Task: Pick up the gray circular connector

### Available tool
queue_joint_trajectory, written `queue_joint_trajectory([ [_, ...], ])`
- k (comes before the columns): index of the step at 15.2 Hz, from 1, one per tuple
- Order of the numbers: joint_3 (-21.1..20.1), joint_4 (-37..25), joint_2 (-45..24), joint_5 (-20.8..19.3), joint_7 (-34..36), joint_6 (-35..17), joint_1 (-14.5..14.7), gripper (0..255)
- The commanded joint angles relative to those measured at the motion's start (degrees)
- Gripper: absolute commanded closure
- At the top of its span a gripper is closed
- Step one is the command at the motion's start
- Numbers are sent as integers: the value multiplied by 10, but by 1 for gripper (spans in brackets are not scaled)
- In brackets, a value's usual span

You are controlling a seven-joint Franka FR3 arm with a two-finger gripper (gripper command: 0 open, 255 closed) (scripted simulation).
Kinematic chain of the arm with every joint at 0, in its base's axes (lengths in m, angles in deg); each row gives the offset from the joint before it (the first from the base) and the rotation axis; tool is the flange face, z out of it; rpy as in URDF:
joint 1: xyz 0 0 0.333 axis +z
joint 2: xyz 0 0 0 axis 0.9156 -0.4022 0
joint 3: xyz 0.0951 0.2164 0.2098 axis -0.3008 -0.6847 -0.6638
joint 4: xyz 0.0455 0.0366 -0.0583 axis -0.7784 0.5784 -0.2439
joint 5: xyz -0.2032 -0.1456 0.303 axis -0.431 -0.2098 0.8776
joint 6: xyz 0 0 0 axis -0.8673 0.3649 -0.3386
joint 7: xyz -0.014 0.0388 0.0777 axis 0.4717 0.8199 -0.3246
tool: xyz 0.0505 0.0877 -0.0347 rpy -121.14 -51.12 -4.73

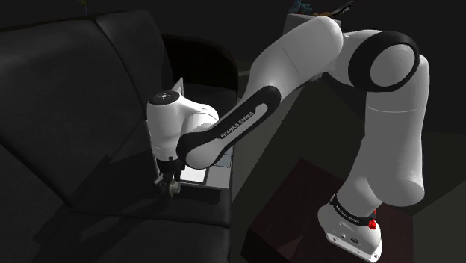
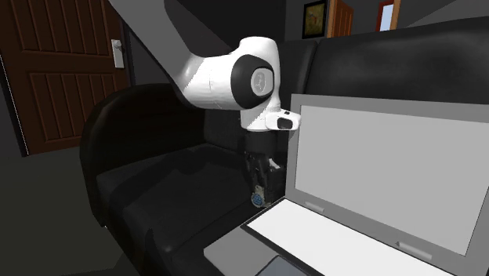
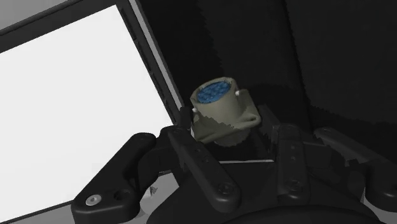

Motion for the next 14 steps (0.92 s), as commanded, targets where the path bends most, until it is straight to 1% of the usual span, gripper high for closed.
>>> queue_joint_trajectory([
  [1,-3,-2,9,5,-4,11,-2,255],
  [12,-16,-27,57,33,-23,79,-11,255],
  [14,-16,-28,57,33,-23,80,-11,255],
])
